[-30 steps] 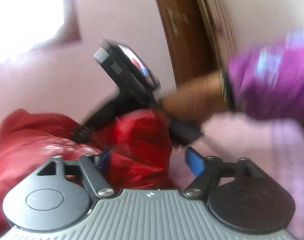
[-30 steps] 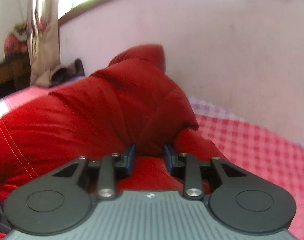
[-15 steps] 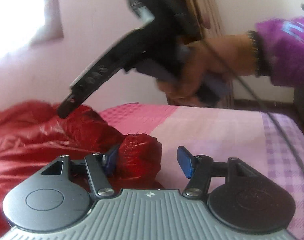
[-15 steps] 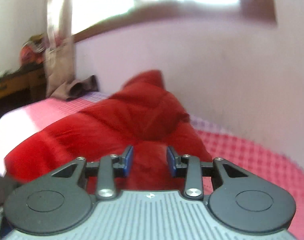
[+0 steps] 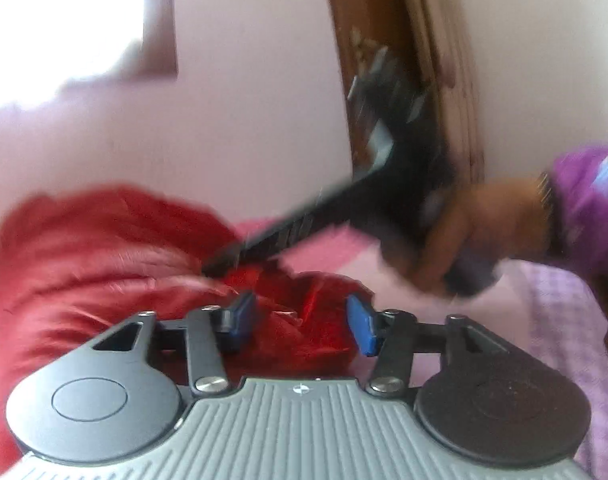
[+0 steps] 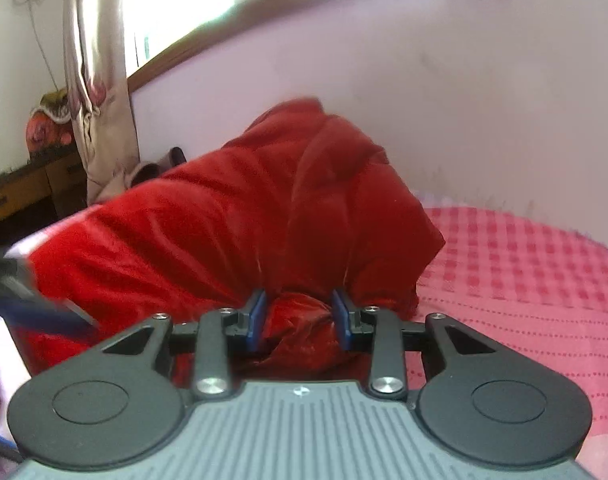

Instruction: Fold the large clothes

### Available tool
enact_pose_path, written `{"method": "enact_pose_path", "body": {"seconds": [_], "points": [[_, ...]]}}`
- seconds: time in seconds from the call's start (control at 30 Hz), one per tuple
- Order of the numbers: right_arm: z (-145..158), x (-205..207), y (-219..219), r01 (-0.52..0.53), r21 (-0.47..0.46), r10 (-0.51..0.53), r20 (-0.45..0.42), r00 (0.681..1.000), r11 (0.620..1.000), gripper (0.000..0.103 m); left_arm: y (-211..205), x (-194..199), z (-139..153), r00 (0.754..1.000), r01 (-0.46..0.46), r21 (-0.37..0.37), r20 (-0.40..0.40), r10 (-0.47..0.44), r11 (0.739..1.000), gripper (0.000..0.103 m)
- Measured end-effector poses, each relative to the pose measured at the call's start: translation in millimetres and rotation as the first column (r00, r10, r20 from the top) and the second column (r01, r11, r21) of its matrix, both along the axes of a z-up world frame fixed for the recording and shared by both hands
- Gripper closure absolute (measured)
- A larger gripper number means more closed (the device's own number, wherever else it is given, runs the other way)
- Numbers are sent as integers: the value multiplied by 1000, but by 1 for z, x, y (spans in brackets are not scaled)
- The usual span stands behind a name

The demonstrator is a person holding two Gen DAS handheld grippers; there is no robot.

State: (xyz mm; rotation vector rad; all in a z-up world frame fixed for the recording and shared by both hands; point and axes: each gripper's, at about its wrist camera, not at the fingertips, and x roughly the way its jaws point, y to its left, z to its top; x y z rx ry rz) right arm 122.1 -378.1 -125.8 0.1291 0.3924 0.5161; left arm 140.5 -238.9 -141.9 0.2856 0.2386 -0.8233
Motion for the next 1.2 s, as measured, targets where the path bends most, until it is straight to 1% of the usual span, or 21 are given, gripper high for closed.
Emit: {"method": "enact_pose_path", "body": {"seconds": [0.07, 0.13, 0.2, 0.27, 0.33, 0.4, 0.47, 0.5, 0.57, 0.63, 0.7, 0.87, 0.93, 1.0, 1.07, 1.1, 1.17, 1.2], "points": [[18, -2, -8, -5, -26, 4, -1, 1000, 1000, 68, -5, 7, 3, 1000, 5, -23, -26, -6, 1000, 50], [40, -5, -10, 4, -45, -1, 54, 999, 999, 67, -11, 11, 5, 999, 17, -28, -43, -19, 999, 50], [67, -7, -6, 14, -51, -7, 125, 992, 999, 67, -13, 14, 1, 999, 24, -26, -41, -25, 999, 50], [95, 0, 9, -5, -84, 21, 188, 982, 996, 67, -8, 19, 1, 999, 20, -35, -50, -22, 999, 50], [110, 20, 32, -20, -141, 49, 206, 977, 990, 68, -11, 23, 0, 998, 18, -42, -58, -20, 999, 48], [114, 45, 58, -36, -213, 79, 197, 977, 976, 68, -12, 23, -1, 998, 13, -44, -60, -15, 999, 48], [111, 72, 77, -41, -275, 84, 147, 986, 961, 68, -8, 20, -5, 998, 1, -55, -68, -5, 998, 47], [107, 83, 84, -47, -301, 86, 116, 990, 952, 69, -8, 21, -5, 997, -2, -61, -74, -2, 998, 47], [92, 105, 91, -37, -372, 62, 54, 997, 928, 73, -7, 24, -13, 996, -9, -71, -87, 2, 997, 47], [76, 118, 90, -37, -395, 40, -2, 999, 918, 77, -4, 22, -14, 996, -9, -80, -92, 1, 997, 47], [63, 123, 85, -47, -375, 37, -32, 999, 926, 77, 1, 21, -13, 996, -6, -81, -88, -1, 997, 47], [44, 134, 70, -41, -281, 20, -77, 997, 959, 77, 5, 24, -9, 996, -3, -80, -85, -4, 997, 46], [31, 134, 67, -25, -223, 7, -79, 997, 975, 78, 5, 24, -9, 997, 1, -74, -73, -6, 997, 45], [23, 139, 57, -10, -154, -3, -81, 997, 988, 78, 5, 21, -7, 997, 4, -65, -78, -9, 998, 44], [26, 134, 48, 9, -113, -17, -73, 997, 994, 77, 5, 18, -4, 996, 19, -64, -86, -24, 998, 41], [31, 129, 45, 19, -110, -25, -60, 998, 994, 77, 5, 16, -5, 997, 29, -50, -70, -33, 998, 39], [45, 102, 36, 39, -103, -38, 9, 999, 994, 75, 5, 10, -5, 999, 45, -22, -23, -45, 999, 31], [51, 87, 30, 36, -101, -32, 36, 999, 994, 75, 7, 8, -4, 999, 48, -30, -16, -48, 998, 30]]}}
